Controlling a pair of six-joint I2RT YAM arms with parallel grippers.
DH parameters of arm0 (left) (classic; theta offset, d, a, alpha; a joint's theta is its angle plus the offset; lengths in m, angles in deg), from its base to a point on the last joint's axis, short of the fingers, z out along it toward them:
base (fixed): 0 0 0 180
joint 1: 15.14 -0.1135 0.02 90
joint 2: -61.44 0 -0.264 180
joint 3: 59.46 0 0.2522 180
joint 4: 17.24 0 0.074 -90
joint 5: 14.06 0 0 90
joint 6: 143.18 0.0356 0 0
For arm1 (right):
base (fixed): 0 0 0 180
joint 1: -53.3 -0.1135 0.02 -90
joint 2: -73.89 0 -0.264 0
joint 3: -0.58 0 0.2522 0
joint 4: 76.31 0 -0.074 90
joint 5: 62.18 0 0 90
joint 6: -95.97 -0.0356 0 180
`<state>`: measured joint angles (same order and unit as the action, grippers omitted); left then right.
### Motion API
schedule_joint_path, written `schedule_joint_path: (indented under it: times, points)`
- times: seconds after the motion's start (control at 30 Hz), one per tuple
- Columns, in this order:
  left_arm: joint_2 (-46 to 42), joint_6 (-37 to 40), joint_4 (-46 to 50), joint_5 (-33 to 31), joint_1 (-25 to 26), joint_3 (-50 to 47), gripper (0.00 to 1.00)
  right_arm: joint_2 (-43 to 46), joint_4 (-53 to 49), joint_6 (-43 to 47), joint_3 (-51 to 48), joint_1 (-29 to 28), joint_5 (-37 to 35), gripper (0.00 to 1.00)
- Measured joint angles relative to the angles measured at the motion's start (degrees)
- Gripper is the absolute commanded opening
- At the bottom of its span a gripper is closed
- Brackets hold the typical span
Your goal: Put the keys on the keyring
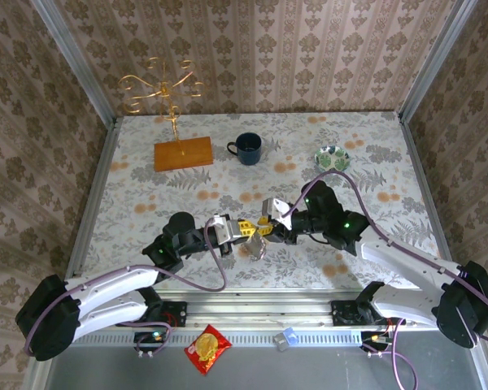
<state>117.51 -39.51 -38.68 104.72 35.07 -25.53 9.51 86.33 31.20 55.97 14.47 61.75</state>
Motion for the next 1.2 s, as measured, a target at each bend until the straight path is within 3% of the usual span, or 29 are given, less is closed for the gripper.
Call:
schedule_joint_path:
  times: [0.2,0.33,0.37,0.43,0.57,0.83,1.2]
  points:
    - [0.5,0.0,-0.5,0.0,0.0,0.0,0.00,-0.5,0.9,-0.9,0.0,0.0,1.2,0.20]
    - [0.6,0.0,-0.8,-0.2,0.0,0.0,0.01,-0.6,1.0,-1.2,0.0,0.0,1.8,0.03]
    - [0.6,0.0,-0.8,-0.5,-0.1,0.0,0.05,-0.6,1.0,-1.3,0.0,0.1,1.9,0.00]
    - [0.6,0.0,-0.8,-0.8,0.0,0.0,0.15,-0.6,0.7,-0.9,0.0,0.2,1.9,0.00]
    - [-0.7,0.5,1.0,-1.6,0.0,0.0,0.20,-0.6,-2.6,1.1,1.2,0.2,1.2,0.00]
    - [-3.8,6.2,15.9,-3.3,0.0,4.3,0.23,-3.2,-16.3,9.1,10.4,-2.6,-5.7,0.00]
    - [-3.3,9.1,21.1,-3.5,0.0,5.6,0.19,-6.8,-25.3,15.3,16.7,-7.2,-12.5,0.00]
